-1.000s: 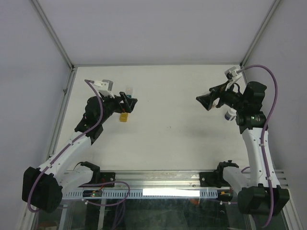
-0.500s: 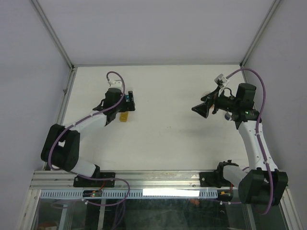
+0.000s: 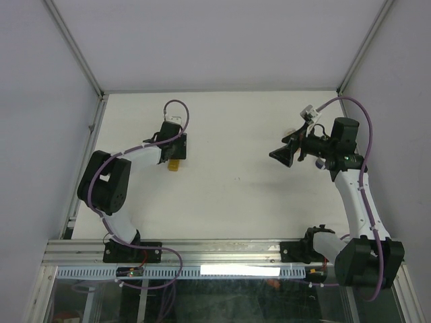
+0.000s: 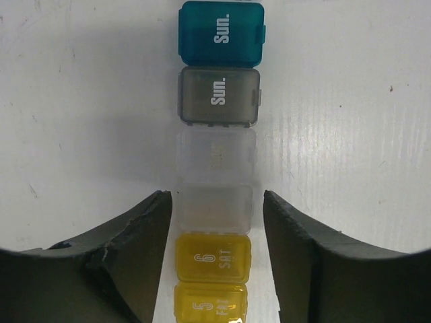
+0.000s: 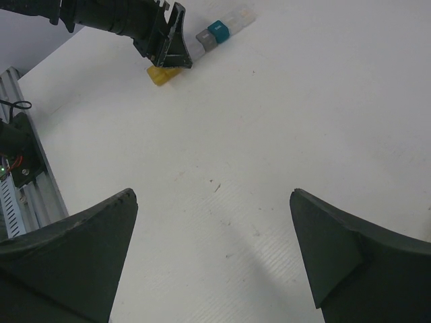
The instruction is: Sort the pills into containers
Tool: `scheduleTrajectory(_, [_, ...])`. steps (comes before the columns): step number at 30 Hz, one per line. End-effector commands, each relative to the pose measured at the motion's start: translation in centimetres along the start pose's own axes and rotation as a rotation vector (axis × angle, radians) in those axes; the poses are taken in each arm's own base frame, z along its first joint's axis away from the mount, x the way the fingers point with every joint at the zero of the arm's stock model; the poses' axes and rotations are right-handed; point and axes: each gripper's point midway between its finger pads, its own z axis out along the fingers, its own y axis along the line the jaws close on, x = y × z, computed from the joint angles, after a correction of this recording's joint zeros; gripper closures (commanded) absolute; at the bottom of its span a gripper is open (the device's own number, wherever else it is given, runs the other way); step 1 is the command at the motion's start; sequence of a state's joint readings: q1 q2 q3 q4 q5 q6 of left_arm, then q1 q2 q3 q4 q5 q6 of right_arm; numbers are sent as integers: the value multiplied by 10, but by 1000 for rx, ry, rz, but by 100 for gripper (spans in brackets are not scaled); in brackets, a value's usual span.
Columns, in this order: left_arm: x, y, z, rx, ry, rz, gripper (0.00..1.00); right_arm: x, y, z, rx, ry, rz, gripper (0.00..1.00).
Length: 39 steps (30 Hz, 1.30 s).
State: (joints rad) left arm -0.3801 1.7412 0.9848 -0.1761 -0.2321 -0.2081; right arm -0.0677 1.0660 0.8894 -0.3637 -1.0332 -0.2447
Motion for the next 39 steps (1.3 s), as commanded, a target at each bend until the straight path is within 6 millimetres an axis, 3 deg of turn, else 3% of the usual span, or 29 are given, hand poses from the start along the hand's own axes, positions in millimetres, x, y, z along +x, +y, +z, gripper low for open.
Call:
scheduleTrajectory(1, [-18, -11, -5, 45, -28, 29, 45, -12, 6, -2, -17, -27, -61, 1])
scheduleTrajectory(6, [-15, -23, -7, 121, -14, 56, 55, -13, 6, -3, -16, -26, -63, 1])
scheduleTrajectory(10, [-13, -45, -16, 222, -13, 111, 58, -13, 6, -4, -10, -22, -76, 1])
scheduleTrajectory(14, [-10, -84, -36, 350, -66, 276, 59, -13, 5, -5, -1, -13, -112, 1])
scheduleTrajectory(21, [24, -163, -82, 732, -167, 692, 60, -7, 13, -11, -49, 41, -213, 1])
scheduleTrajectory(24, [34, -185, -99, 860, -225, 851, 61, 4, 19, -12, -95, 74, -244, 1])
scheduleTrajectory(33, [58, -209, -106, 986, -237, 1065, 60, 27, 27, -11, -198, 87, -364, 1])
scheduleTrajectory(39, [81, -218, -108, 1028, -241, 1175, 60, 53, 45, -11, -323, 36, -607, 1])
